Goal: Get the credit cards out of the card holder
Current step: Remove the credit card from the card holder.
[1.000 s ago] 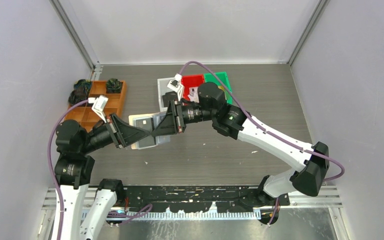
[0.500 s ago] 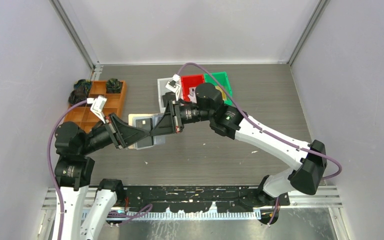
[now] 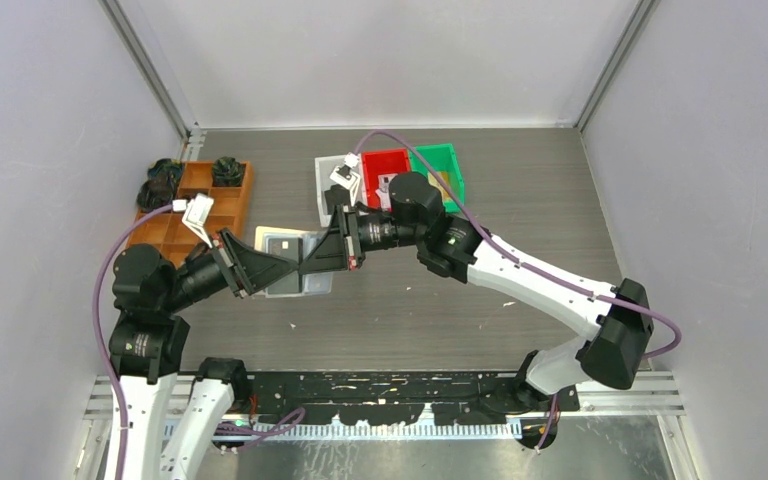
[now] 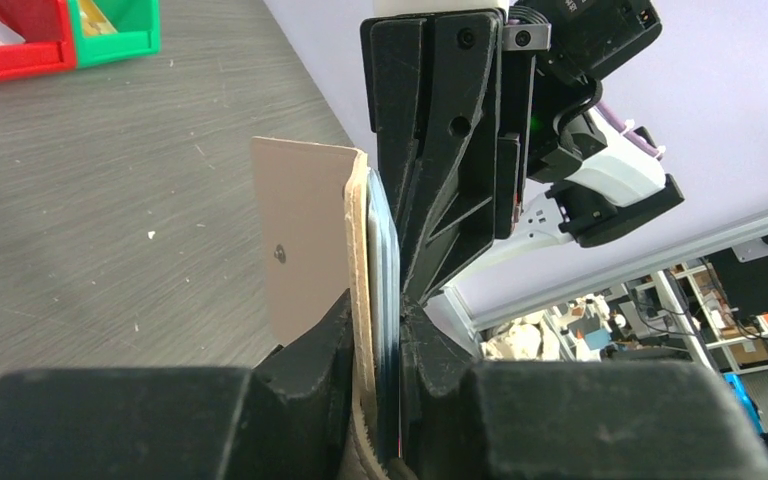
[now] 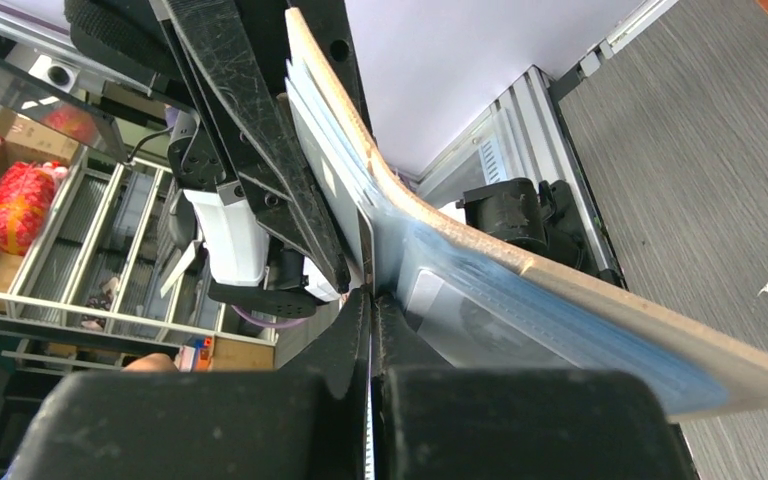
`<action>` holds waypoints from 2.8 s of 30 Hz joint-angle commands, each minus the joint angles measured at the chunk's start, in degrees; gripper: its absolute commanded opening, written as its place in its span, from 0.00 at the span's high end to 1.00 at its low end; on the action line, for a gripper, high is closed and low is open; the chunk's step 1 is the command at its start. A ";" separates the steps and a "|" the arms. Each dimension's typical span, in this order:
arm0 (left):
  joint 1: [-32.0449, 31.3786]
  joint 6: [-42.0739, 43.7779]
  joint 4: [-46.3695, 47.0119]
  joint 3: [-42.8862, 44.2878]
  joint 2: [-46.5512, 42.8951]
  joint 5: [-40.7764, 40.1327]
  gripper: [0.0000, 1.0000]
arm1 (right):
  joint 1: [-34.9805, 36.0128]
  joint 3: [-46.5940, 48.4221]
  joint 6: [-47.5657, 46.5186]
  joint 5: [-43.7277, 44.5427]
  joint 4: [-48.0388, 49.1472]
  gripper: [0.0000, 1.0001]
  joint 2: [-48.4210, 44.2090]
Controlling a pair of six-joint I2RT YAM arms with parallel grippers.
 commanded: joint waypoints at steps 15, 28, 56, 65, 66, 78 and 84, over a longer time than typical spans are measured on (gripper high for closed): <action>-0.32 -5.51 8.65 1.98 0.60 4.82 0.93 | 0.09 -7.62 1.01 1.72 8.39 0.99 -7.25; -0.27 -4.85 7.73 2.75 0.45 4.30 0.85 | 0.02 -10.14 1.24 1.28 10.01 0.99 -8.61; -0.24 -5.09 7.30 3.47 0.35 4.47 0.84 | -3.04 -3.89 7.90 -3.76 19.43 0.96 -3.74; -0.31 -6.24 7.73 3.72 1.16 4.45 0.74 | -3.07 -11.27 10.97 -0.51 28.03 0.99 -6.62; -0.30 -6.34 7.80 3.72 1.14 4.44 0.75 | -3.06 -11.95 11.20 -0.38 28.42 0.99 -6.73; -0.31 -7.02 8.33 4.05 0.61 3.94 0.79 | -3.06 -16.81 11.24 1.39 29.79 0.99 -9.43; -0.29 -7.06 8.35 4.68 0.79 3.92 0.80 | -3.08 -16.91 10.74 0.82 29.68 0.99 -10.43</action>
